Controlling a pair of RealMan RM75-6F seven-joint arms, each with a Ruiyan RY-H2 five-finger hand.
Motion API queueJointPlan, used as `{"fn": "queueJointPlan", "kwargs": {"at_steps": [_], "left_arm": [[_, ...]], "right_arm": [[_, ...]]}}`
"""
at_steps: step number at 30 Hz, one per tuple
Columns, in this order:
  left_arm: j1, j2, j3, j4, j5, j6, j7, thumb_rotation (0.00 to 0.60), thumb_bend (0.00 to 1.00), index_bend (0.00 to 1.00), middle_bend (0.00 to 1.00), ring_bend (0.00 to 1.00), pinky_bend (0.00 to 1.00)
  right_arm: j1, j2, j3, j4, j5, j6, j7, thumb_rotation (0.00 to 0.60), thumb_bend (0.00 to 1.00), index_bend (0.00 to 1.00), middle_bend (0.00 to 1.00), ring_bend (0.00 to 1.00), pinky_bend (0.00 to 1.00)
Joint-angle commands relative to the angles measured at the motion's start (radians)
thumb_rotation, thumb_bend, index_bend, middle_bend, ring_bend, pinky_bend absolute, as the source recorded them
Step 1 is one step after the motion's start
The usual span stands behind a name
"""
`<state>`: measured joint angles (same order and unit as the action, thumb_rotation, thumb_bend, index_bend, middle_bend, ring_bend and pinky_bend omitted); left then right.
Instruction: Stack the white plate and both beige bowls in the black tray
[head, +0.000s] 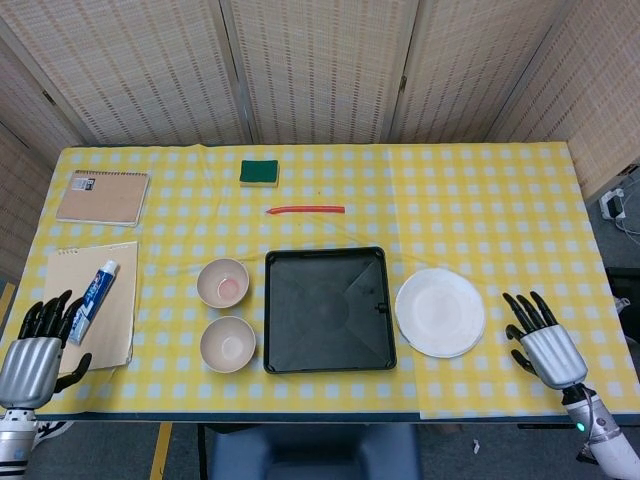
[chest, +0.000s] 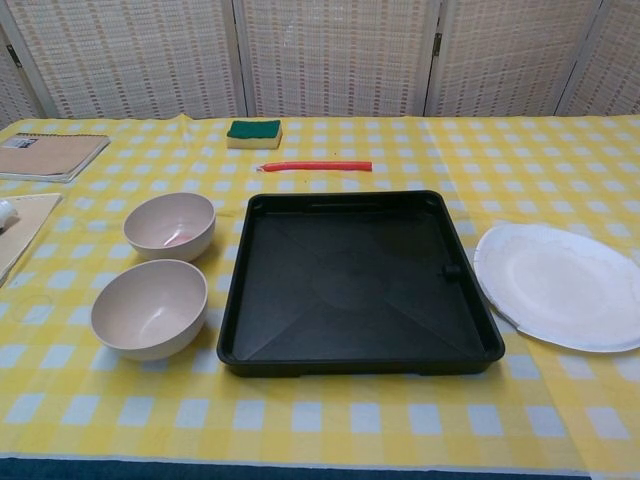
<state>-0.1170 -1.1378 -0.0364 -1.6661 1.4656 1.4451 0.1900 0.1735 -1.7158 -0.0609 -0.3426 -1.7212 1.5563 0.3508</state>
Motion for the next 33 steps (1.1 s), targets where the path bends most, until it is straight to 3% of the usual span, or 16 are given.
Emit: {"fn": "queueJointPlan", "kwargs": {"at_steps": [1,13,33], "left_arm": [[0.0,0.0,0.0,0.0,0.0,0.0,0.001,0.6,0.39,0.0,0.0,0.0,0.0],[0.005,0.003,0.0,0.0,-0.007,0.004,0.001,0.6,0.39,0.0,0.0,0.0,0.0],[0.008,0.001,-0.002,0.0,-0.013,0.008,0.016,0.6,0.39,0.0,0.0,0.0,0.0]], "right_arm": [[0.014,-0.043,0.003,0.057,0.01,0.004,0.014,0.6,0.3,0.54,0.07,0.08,0.0],[0.054,-0.119,-0.012,0.162,0.016,-0.047,0.021,0.6,0.29,0.54,0.07,0.09,0.0],[0.11,-0.16,-0.025,0.196,0.03,-0.119,0.026,0.6,0.3,0.54,0.08,0.09,0.0]]}}
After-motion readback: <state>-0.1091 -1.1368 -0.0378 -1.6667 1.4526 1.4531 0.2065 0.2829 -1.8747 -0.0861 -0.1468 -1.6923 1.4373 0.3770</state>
